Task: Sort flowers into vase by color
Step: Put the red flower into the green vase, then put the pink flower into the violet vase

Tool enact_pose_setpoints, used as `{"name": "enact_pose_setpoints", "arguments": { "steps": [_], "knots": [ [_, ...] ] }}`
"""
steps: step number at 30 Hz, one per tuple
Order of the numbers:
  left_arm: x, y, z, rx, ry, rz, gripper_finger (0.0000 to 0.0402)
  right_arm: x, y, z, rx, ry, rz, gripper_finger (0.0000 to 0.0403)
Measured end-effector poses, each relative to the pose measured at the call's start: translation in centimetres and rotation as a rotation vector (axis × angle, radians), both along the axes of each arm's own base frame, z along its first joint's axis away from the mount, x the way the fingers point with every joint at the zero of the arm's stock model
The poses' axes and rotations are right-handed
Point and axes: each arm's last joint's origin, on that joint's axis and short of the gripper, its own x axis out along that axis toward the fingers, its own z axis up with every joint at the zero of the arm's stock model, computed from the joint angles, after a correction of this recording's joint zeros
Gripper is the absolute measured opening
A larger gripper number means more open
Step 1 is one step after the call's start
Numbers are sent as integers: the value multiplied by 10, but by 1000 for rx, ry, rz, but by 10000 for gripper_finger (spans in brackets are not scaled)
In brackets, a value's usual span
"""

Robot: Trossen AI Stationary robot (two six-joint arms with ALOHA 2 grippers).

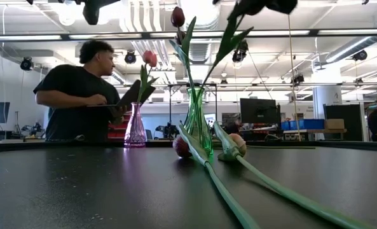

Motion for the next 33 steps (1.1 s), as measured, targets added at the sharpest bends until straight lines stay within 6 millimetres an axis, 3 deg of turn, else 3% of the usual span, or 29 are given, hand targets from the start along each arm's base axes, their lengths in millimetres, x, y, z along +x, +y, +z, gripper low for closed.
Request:
{"name": "enact_pose_setpoints", "arguments": {
  "steps": [8,15,22,26,33],
  "knots": [
    [0,0,0,0,0,0,129,0,-2,44,4,-55,11,180],
    [-3,-2,1,6,-6,0,129,-29,-8,91,22,52,60,180],
    [-4,-4,0,-3,3,1,129,-58,4,128,251,67,135,172],
    [-6,-5,-1,-11,12,2,129,-69,30,119,275,105,118,150],
    [-5,-4,-1,-17,16,2,129,-66,82,51,273,202,17,89]
  ]
}}
